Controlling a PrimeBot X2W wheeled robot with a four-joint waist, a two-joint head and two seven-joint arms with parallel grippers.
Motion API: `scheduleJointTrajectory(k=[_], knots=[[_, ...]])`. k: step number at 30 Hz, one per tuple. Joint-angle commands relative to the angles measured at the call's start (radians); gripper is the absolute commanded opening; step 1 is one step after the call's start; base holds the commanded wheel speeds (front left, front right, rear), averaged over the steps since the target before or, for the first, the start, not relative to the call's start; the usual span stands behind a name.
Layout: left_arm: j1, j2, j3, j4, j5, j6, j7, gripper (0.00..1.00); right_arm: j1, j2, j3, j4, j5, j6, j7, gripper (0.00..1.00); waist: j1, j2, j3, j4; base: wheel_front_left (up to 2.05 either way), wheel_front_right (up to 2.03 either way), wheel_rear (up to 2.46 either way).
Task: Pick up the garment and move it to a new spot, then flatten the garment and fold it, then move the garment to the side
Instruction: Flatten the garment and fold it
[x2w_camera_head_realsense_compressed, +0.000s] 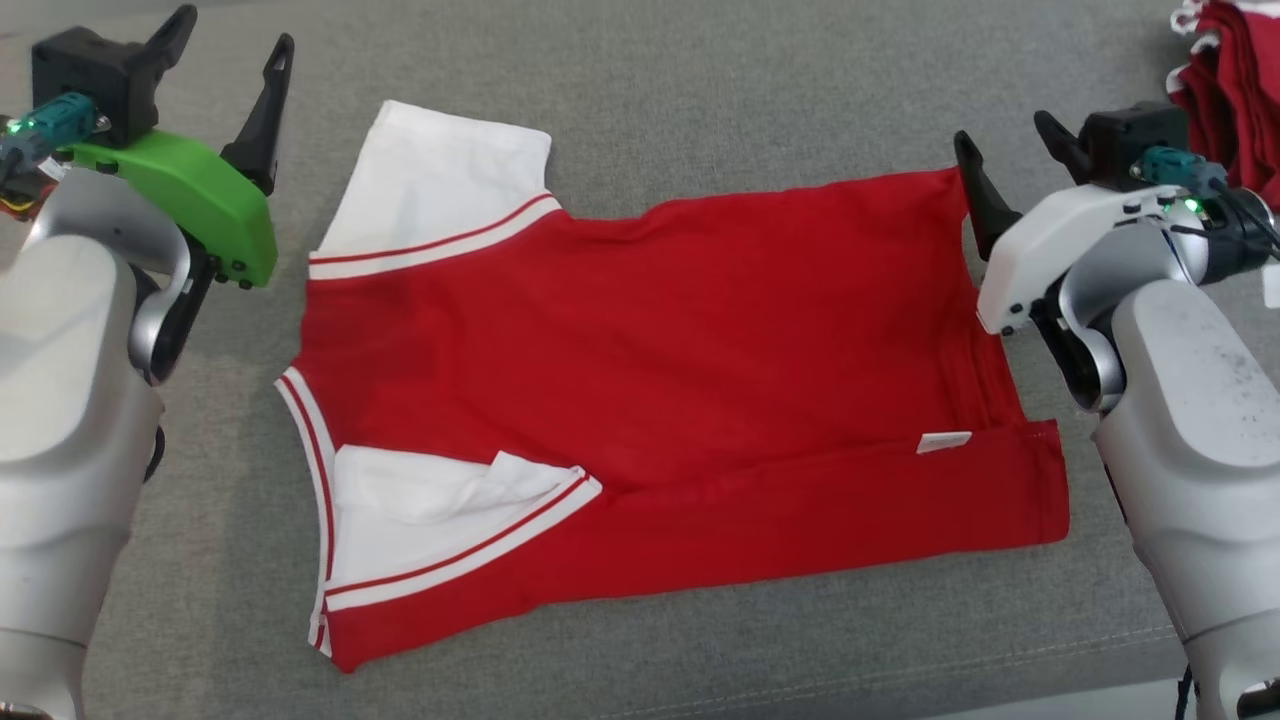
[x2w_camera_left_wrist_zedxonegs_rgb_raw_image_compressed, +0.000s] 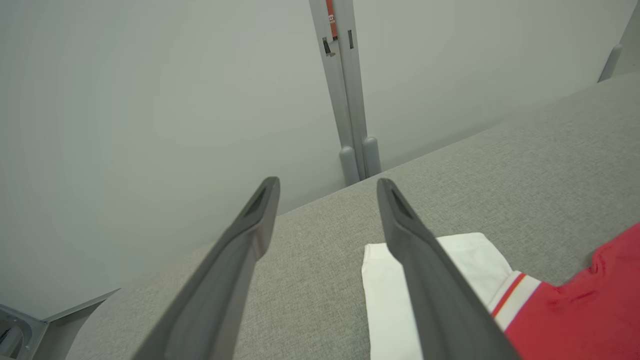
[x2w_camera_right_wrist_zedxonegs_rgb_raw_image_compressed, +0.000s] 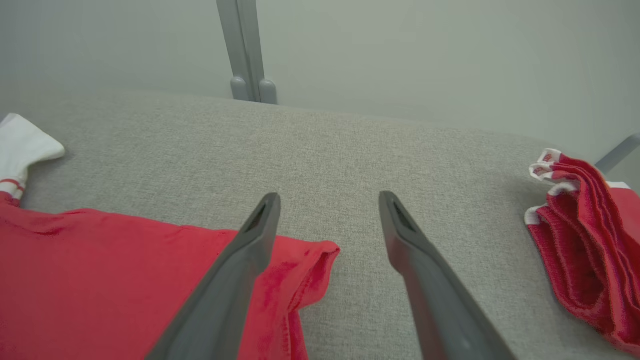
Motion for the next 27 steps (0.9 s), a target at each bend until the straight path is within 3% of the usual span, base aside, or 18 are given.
scheduleJointTrajectory(k=[1, 14, 27], knots=[[-0.037, 0.016, -0.025, 0.022, -0.025, -0.002, 0.001, 1.00, -0.033, 0.007, 0.012, 0.024, 0.009, 0.000, 0.004, 1.00, 0.0000, 0.0000, 0.128, -0.068, 0.00, 0.00, 0.00], [-0.210, 0.081, -0.269, 0.216, -0.259, -0.002, 0.062, 1.00, -0.201, 0.048, 0.140, 0.192, 0.120, 0.000, 0.018, 1.00, 0.0000, 0.0000, 0.205, -0.116, 0.00, 0.00, 0.00], [-0.261, 0.113, -0.417, 0.300, -0.397, -0.002, 0.065, 1.00, -0.225, 0.038, 0.282, 0.162, 0.254, 0.000, 0.065, 1.00, 0.0000, 0.0000, 0.213, -0.146, 0.00, 0.00, 0.00]])
